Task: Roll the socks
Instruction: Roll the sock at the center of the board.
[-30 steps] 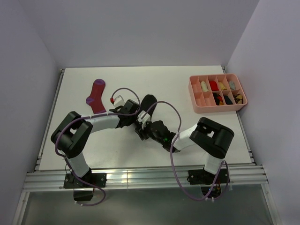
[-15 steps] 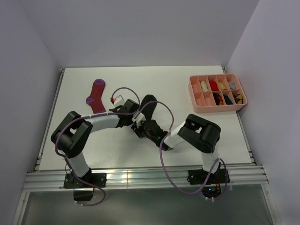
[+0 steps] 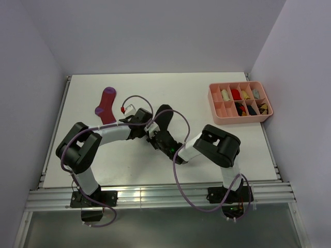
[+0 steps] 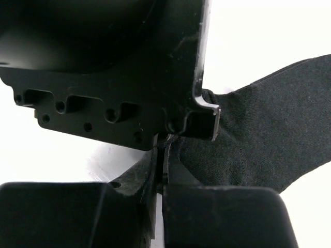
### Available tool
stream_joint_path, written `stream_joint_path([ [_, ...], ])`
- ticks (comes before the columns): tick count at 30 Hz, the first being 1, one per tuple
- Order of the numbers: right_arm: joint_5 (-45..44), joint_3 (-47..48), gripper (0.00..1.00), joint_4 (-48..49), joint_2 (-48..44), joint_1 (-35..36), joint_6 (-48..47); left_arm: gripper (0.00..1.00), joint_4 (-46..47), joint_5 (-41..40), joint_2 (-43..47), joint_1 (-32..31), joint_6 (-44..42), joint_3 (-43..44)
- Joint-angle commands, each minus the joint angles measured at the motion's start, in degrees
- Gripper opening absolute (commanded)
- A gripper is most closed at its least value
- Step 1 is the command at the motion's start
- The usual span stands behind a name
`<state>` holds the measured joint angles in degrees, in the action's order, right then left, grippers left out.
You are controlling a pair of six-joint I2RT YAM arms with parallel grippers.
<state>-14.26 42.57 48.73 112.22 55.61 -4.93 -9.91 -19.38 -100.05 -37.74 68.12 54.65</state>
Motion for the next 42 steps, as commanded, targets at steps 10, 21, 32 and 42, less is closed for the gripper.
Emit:
stream_joint_path([
  [10, 21.54, 0.06, 0.0, -10.33, -2.71, -8.5, 16.68, 0.22, 0.85, 0.39, 5.12, 0.47, 5.0, -4.98],
  [21, 38.16, -0.11, 0.0, -9.36, -1.93, -17.73, 35.14, 0.48, 12.95, -3.3, 17.95, 1.17, 12.65, -17.82],
  [32, 46.43, -4.68, 0.0, 4.26, 3.79, -22.48, 55.45, 0.49, 19.4, 1.0, 12.87, 0.47, 11.77, -18.0],
  [42, 45.55, -8.11, 0.0, 9.54, 6.16, -22.66, 62.32, 0.51, 23.53, 4.17, 6.63, 0.21, 11.25, -16.51],
])
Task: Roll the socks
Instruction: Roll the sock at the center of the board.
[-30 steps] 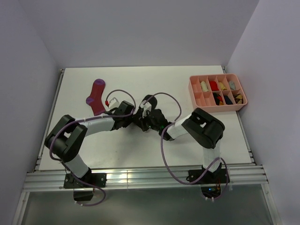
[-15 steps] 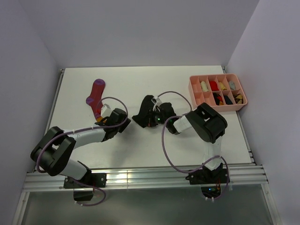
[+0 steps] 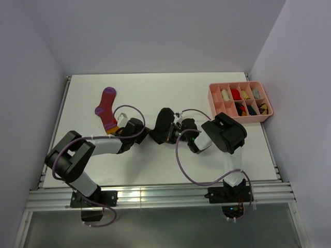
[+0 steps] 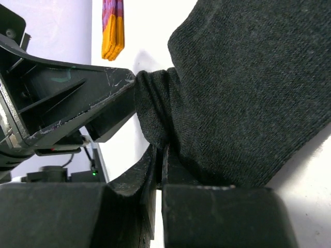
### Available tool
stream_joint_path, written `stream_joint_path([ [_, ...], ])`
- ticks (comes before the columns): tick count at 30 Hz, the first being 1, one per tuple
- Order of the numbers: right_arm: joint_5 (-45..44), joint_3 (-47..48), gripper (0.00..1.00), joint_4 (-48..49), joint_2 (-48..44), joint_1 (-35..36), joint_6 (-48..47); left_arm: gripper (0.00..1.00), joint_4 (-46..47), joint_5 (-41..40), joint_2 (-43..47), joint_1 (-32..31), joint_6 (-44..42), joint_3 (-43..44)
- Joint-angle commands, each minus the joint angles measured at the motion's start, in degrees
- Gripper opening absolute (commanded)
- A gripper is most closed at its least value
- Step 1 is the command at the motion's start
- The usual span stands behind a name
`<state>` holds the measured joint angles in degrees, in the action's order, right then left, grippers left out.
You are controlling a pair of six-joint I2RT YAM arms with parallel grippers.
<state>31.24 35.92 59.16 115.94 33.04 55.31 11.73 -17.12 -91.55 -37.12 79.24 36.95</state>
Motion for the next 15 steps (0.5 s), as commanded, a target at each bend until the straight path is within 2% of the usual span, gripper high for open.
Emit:
stream_joint_path([
  [1, 0.13, -1.64, 0.0, 0.07, 2.71, -0.08, 2.34, 0.51, 1.9, 2.18, -2.23, -0.49, 0.04, 1.37],
  [8, -0.57, -1.03, 0.0, -1.93, 2.54, -0.08, 1.65, 0.48, 1.28, 4.73, -4.34, -0.84, -0.75, 2.42],
  [14, -1.27, -0.59, 0.01, -3.52, 1.75, -0.08, 0.24, 0.38, -1.44, 5.43, -5.57, -1.63, -1.9, 3.3],
  [15, -1.36, -0.24, 0.01, -4.04, 1.57, -0.08, -0.28, 0.32, -1.7, 5.52, -5.75, -1.72, -2.25, 3.65],
])
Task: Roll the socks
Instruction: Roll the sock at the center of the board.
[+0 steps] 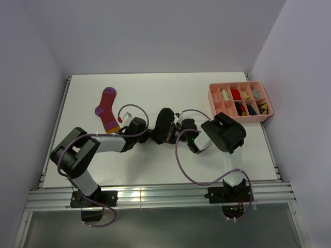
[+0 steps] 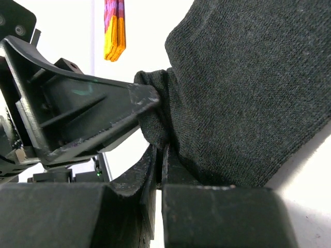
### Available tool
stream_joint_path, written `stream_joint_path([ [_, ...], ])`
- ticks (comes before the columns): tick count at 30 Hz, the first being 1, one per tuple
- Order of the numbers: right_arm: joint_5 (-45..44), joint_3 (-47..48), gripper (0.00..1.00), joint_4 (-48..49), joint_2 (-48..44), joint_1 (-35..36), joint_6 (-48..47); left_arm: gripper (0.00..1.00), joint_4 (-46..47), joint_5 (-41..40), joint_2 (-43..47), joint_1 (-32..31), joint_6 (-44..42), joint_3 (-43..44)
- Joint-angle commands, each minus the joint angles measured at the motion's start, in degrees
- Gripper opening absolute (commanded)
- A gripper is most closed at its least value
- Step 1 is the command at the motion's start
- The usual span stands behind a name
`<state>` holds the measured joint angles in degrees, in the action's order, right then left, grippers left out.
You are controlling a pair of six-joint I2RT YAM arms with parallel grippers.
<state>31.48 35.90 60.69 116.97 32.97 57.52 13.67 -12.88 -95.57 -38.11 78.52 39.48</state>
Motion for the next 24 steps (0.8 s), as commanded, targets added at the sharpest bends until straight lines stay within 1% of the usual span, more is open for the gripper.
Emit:
stream_joint_path([
  [1, -1.78, -0.04, 0.01, -7.06, -0.24, -0.01, -3.11, 0.29, -4.35, 1.2, -1.99, -0.91, -2.05, 1.47],
  [2, -2.13, 0.22, 0.01, -7.94, -0.77, -0.01, -4.5, 0.26, -5.31, 0.76, -2.42, -1.0, -2.4, 1.82],
  [3, -2.22, 0.83, 0.04, -10.21, -1.3, 0.07, -5.3, 0.19, -6.02, 0.41, -2.6, -1.09, -3.02, 2.52],
  [5, -2.3, 1.45, 0.1, -12.68, -3.75, 0.08, -8.28, 0.1, -8.12, -0.91, -3.04, -1.35, -4.16, 3.75],
  [6, -2.31, 2.32, 0.18, -15.92, -4.72, 0.08, -9.34, 0.01, -8.92, -1.35, -3.13, -1.36, -4.69, 4.19],
  [8, -2.83, 3.29, 0.26, -19.53, -8.4, 0.07, -13.28, 0.0, -10.76, -2.23, -3.22, -1.44, -5.92, 5.33],
  [9, -3.35, 4.43, 0.32, -21.64, -10.08, 0.08, -14.7, 0.0, -11.47, -2.93, -3.31, -1.44, -6.36, 5.77],
  [12, -6.16, 7.68, 0.37, -33.39, -15.27, -0.01, -20.41, 0.0, -15.23, -4.07, -3.75, -1.53, -7.94, 7.88],
  [14, -8.36, 9.62, 0.37, -38.07, -17.38, -0.01, -24.88, 0.0, -16.22, -4.6, -3.75, -1.53, -8.82, 8.68],
  [15, -9.94, 11.63, 0.37, -42.45, -18.69, -0.01, -26.21, 0.0, -16.48, -4.87, -3.66, -1.53, -9.0, 8.77],
  [16, -12.91, 12.52, 0.37, -44.23, -19.31, -0.01, -27.45, 0.0, -16.48, -4.96, -3.49, -1.53, -9.17, 8.77],
  [18, -16.18, 15.32, 0.37, -48.61, -19.5, -0.1, -30.18, 0.0, -16.48, -4.96, -3.22, -1.62, -9.35, 8.77],
  [20, -19.51, 17.61, 0.36, -51.36, -17.66, -0.62, -32.28, 0.0, -16.48, -4.7, -3.13, -1.62, -9.61, 8.86],
  [24, -21.73, 24.55, 0.36, -56.28, -11.16, -1.86, -33.78, 0.0, -16.48, -4.25, -2.87, -1.62, -10.4, 9.12],
])
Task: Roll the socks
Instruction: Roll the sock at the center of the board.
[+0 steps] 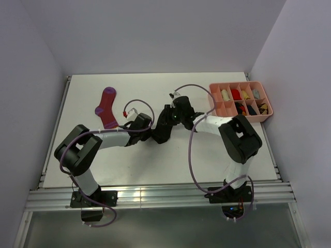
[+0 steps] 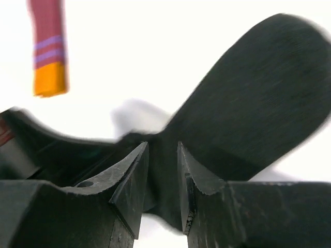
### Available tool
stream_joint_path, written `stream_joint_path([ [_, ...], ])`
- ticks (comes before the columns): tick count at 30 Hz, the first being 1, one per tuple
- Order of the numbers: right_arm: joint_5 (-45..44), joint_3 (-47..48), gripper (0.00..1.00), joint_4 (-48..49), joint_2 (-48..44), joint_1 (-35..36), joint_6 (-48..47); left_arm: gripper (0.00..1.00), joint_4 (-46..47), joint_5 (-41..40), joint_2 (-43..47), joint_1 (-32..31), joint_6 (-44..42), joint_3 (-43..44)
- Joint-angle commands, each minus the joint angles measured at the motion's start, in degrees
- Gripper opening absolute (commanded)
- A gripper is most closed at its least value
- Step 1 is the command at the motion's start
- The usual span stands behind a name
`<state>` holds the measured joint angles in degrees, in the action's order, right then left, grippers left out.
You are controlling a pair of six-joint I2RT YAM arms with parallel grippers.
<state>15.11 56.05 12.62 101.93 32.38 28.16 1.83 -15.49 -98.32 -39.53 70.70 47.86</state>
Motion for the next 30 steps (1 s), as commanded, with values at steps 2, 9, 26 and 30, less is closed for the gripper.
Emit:
stream_joint_path([
  [2, -6.06, 6.6, 0.36, -9.54, 7.82, -1.79, -4.87, 0.0, -5.25, -1.65, 0.15, -0.29, -3.46, 1.01],
  [9, -10.01, 15.38, 0.37, -16.29, 15.13, -2.5, -6.1, 0.0, -6.3, 0.62, 2.61, -0.37, -8.37, 1.1],
  [26, -7.04, 18.32, 0.38, -18.26, 14.72, -3.11, -9.53, 0.0, -14.03, 3.71, -6.26, -1.08, -14.62, 9.35],
  [30, -4.05, 8.66, 0.38, -6.43, 4.7, -2.76, -12.25, 0.0, -16.06, 2.83, -7.14, -1.43, -13.4, 10.85],
])
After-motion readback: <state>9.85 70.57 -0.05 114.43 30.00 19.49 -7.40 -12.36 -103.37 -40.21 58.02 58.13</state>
